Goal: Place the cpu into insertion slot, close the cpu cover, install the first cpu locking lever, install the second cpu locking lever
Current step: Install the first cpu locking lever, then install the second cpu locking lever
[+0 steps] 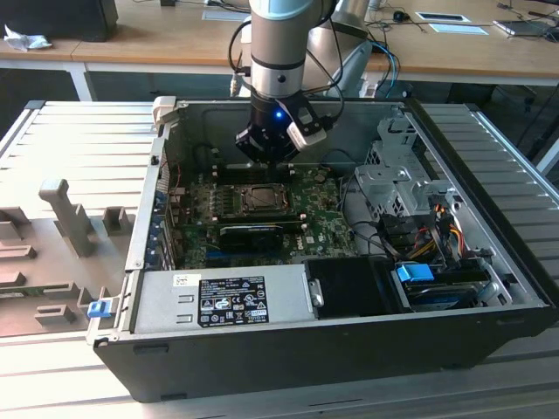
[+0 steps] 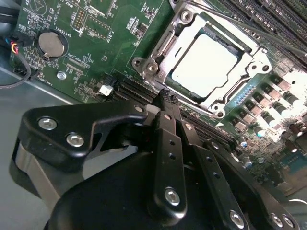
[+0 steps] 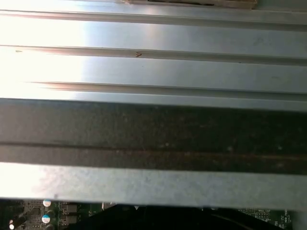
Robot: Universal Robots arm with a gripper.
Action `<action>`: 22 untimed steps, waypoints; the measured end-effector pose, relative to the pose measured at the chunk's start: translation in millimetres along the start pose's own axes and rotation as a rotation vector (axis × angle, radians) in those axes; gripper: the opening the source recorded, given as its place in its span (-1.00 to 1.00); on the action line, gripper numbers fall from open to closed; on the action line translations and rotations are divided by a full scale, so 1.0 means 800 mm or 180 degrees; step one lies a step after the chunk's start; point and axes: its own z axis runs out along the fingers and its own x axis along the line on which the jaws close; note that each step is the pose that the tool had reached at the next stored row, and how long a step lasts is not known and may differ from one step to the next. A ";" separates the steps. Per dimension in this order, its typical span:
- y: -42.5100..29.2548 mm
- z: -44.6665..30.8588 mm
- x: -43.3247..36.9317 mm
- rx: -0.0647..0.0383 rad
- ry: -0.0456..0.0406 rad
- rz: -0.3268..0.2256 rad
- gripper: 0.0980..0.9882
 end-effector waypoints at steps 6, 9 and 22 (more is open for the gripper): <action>-0.0014 -0.0001 0.000 0.0000 0.0000 0.0000 -0.98; -0.0025 -0.0002 0.000 0.0000 0.0000 0.0000 -0.98; -0.0045 -0.0144 0.000 0.0000 0.0000 0.0000 -0.98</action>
